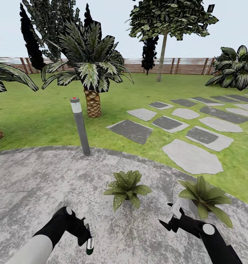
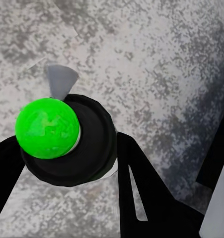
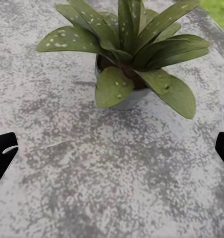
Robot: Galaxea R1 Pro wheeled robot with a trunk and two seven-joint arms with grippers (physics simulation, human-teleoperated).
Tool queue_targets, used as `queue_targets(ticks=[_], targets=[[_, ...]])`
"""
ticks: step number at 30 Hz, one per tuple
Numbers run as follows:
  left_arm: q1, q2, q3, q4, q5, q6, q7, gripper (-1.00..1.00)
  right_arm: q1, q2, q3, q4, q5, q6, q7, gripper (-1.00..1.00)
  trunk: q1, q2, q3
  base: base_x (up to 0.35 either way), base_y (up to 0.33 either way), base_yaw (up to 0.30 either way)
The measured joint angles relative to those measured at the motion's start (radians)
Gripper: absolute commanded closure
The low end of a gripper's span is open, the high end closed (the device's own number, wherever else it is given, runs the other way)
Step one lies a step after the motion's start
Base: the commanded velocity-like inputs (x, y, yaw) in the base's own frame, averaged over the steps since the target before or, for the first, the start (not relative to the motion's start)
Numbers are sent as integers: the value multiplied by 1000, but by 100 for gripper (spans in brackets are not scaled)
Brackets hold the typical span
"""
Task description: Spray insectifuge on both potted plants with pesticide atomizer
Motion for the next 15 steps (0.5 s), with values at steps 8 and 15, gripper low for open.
queue_targets(ticks=[8,15], targets=[[18,-27,-14,-30,-3,-16,36,100,0,34,10,4,-2,3,4,-100,0,0,0,0,0,0],[12,-26,-16,-53,-9,-128,36,100,0,102,134,-2,-2,4,2,-100,0,0,0,0,0,0]])
